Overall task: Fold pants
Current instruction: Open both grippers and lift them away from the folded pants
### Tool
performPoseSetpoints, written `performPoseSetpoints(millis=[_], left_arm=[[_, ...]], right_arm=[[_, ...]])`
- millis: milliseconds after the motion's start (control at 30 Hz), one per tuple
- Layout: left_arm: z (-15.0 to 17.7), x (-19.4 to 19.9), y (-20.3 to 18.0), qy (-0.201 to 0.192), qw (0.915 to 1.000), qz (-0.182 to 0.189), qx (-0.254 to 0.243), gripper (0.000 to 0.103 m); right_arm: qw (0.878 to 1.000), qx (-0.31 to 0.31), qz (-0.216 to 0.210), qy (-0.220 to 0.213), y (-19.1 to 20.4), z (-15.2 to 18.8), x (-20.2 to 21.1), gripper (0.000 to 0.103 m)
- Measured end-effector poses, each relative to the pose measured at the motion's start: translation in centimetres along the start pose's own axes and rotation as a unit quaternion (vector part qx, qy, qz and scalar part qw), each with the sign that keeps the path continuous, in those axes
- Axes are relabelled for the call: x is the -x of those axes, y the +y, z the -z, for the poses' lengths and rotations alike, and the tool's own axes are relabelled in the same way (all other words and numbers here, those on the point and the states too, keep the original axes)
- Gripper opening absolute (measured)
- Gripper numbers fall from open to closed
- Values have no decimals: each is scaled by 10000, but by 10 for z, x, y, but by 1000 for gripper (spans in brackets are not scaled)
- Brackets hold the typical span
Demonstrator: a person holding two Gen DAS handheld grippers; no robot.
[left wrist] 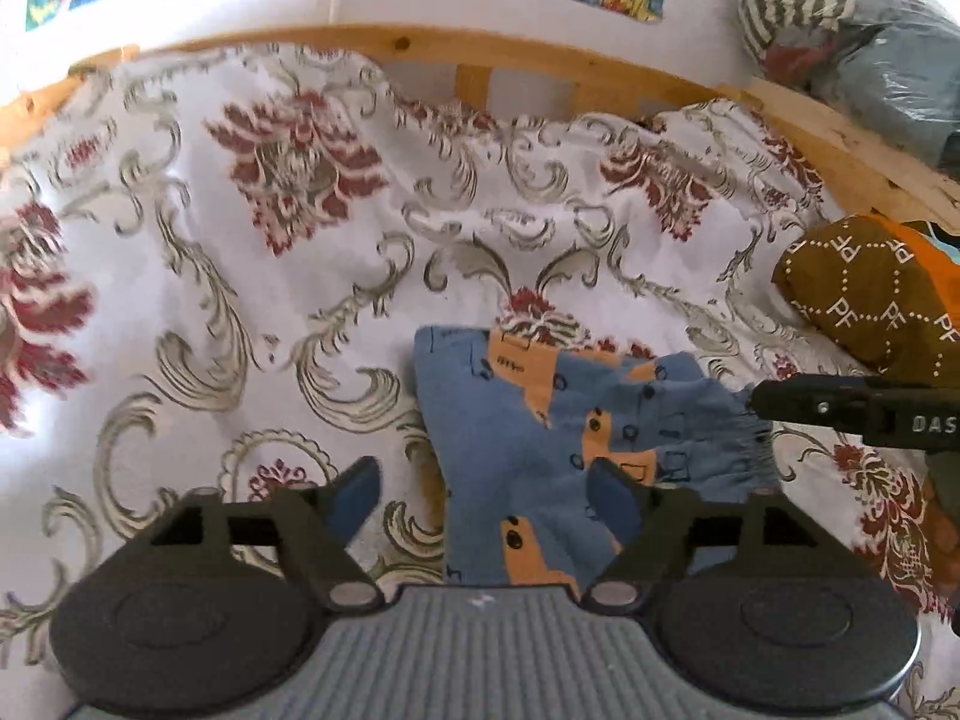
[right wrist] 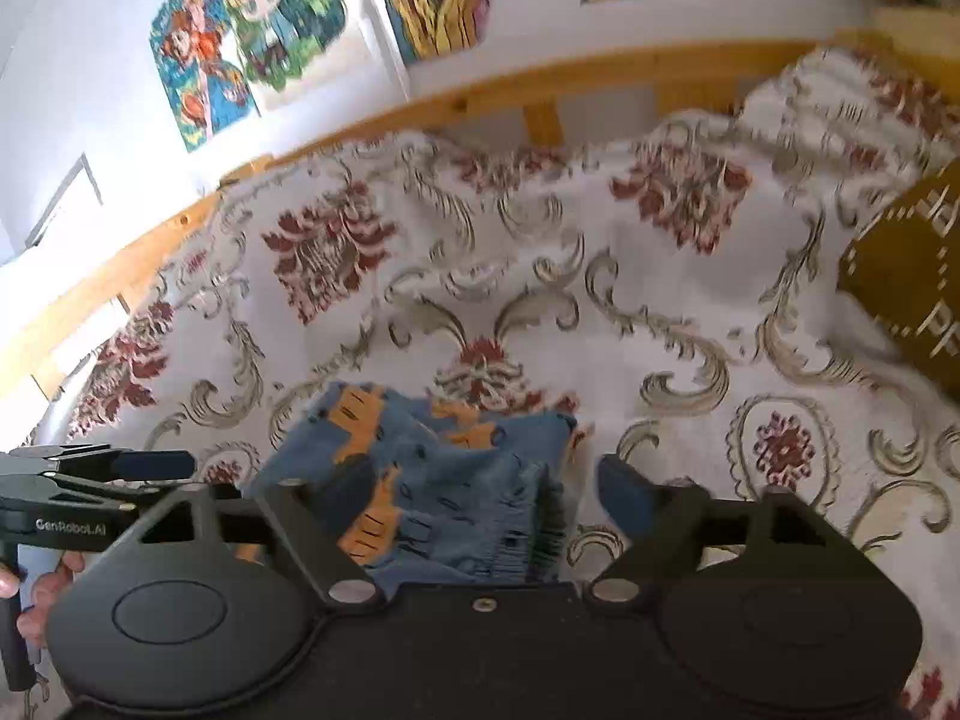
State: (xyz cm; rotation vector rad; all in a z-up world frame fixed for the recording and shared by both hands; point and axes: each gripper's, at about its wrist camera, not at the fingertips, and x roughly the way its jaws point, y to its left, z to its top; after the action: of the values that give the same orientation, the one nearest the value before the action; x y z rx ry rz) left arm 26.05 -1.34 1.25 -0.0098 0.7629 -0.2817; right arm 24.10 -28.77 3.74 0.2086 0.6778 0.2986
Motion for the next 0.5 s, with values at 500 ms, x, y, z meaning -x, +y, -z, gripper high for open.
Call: performPoseSetpoints(millis=[500], left_arm=[[27,84,-26,-793,9957,-480,16,103]], right_arm=[[9908,417,683,-1091,51,38,82,102]])
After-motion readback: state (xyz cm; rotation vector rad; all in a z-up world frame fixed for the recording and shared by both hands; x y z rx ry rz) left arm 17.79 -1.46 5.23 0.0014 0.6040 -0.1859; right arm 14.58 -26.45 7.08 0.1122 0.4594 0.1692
